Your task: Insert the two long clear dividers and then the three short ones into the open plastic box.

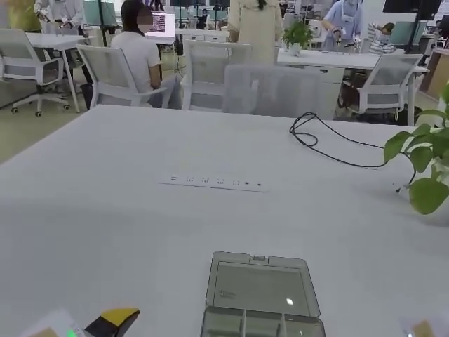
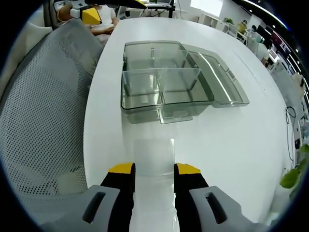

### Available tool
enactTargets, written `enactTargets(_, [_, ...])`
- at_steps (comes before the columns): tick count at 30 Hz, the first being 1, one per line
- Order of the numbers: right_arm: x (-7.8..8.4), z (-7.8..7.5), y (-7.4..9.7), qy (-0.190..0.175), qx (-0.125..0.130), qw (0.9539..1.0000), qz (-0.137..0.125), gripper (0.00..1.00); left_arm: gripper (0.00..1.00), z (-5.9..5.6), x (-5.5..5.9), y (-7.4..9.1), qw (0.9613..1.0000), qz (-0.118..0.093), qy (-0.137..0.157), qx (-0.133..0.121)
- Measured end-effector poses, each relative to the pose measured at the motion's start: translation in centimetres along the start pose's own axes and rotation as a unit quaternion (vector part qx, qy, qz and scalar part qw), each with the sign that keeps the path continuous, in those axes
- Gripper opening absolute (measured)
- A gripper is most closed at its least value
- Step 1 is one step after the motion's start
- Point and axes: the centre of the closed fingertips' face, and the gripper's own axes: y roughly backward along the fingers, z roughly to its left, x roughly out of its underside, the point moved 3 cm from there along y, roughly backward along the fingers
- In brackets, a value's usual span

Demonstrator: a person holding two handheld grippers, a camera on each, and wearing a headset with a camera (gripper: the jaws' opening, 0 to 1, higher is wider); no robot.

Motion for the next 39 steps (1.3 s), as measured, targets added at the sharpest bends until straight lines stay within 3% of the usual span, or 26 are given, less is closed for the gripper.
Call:
enactTargets(6, [0.0, 0.0, 0.7, -0.002, 0.022, 0.9998, 0.000, 0.32, 0.80, -0.1, -0.2, 0.2, 1.0000, -0.005, 0.007, 0.001])
enactTargets(14, [-1.1, -0.7, 2.9, 0.020, 0.083, 0.9964, -0.002, 0.32, 0.76, -0.6, -0.3, 0.4, 0.9990, -0.016, 0.040, 0.014])
enactTargets(20, [-3.0, -0.6, 4.5, 0.029, 0.118, 0.9922, -0.028, 0.32, 0.71, -0.9, -0.6, 0.6, 0.9970, -0.032, 0.065, 0.026])
enactTargets(27, [-6.9, -0.1, 5.6, 0.046, 0.150, 0.9838, -0.088, 0.32, 0.64, -1.5, -1.1, 0.6, 0.9952, -0.044, 0.076, 0.045])
enactTargets(33, [-9.4, 0.2, 5.5, 0.049, 0.165, 0.9779, -0.119, 0.32, 0.57, -2.0, -1.2, 0.6, 0.9931, -0.051, 0.088, 0.060])
enactTargets(39, [-12.1, 0.9, 5.3, 0.054, 0.167, 0.9715, -0.160, 0.32, 0.46, -2.4, -1.5, 0.8, 0.9878, -0.064, 0.116, 0.081])
